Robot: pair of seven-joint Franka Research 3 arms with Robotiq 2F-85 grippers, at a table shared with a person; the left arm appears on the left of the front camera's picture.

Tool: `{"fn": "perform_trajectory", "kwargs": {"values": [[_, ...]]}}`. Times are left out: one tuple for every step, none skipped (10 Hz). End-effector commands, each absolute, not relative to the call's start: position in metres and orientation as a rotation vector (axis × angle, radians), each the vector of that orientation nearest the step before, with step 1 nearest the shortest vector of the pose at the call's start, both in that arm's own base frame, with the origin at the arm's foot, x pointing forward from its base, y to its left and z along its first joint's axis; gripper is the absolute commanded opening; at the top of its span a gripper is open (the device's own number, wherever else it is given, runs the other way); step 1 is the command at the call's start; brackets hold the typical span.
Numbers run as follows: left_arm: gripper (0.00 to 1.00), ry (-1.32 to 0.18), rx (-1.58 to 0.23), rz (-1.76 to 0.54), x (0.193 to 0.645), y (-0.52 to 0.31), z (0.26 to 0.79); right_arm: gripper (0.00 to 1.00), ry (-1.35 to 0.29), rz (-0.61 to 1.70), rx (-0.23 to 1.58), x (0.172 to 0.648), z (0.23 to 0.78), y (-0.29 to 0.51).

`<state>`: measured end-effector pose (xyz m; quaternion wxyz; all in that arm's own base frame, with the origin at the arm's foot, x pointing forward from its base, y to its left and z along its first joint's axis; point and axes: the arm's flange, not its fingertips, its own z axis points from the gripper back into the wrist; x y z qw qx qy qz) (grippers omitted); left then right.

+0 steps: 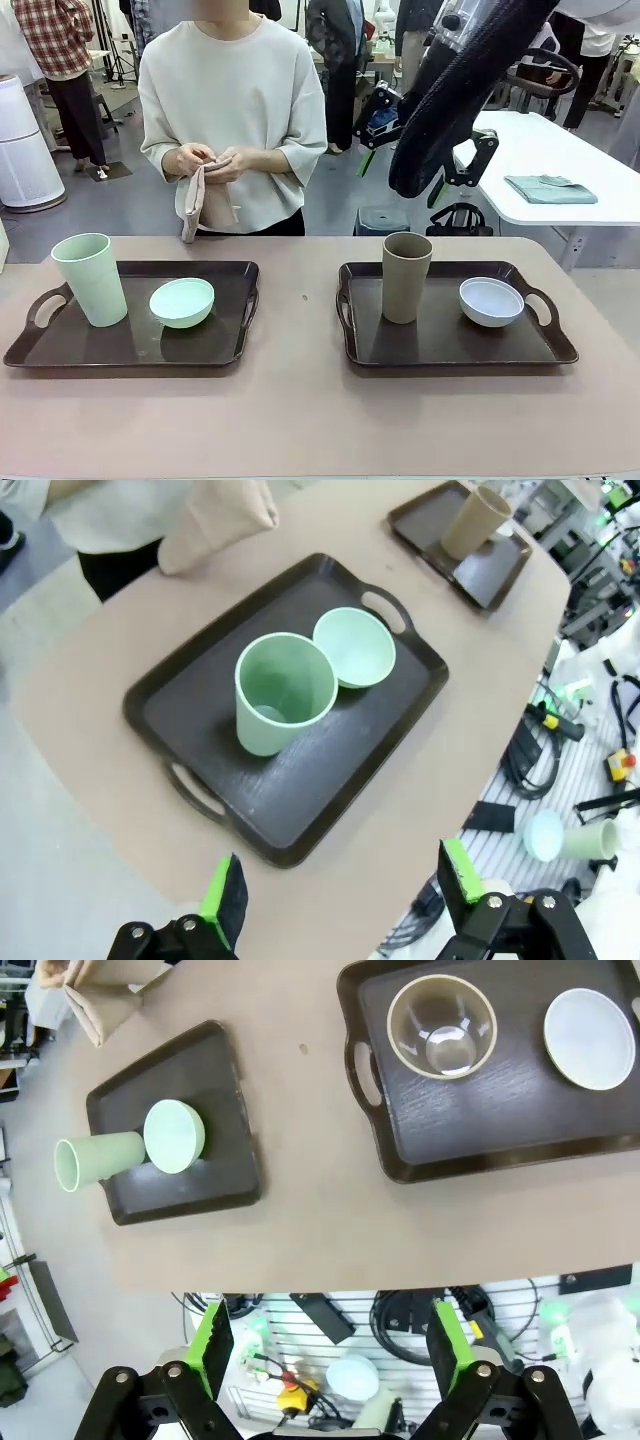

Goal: Set up a tray with a mat and arrange the tableware.
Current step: Pick up the Picnic Bowl and Reusable plastic cup from the Handle tray in front of the human's position and hold them in the air.

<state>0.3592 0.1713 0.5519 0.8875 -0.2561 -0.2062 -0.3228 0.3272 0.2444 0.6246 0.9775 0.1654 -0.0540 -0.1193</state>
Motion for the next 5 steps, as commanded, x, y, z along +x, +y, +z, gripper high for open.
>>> {"fn": "perform_trajectory", "kwargs": {"values": [[1.00,-0.425,-0.533,-0.664,0.359,0.170,0.552,1.00,-0.107,-0.240,0.332,0.329,0.623,0.246],[1.00,-0.429,-0.532,-0.671,0.359,0.171,0.552,1.00,-0.102,-0.225,0.293,0.326,0.614,0.246],[1.00,-0.456,-0.495,-0.790,0.371,0.170,0.545,1.00,-0.128,-0.204,0.268,0.326,0.610,0.260],[1.00,-0.484,-0.503,-0.884,0.379,0.168,0.532,1.00,-0.129,-0.137,0.252,0.326,0.607,0.280],[1.00,-0.506,-0.477,-0.914,0.386,0.167,0.522,1.00,-0.125,-0.093,0.232,0.328,0.603,0.300]]}}
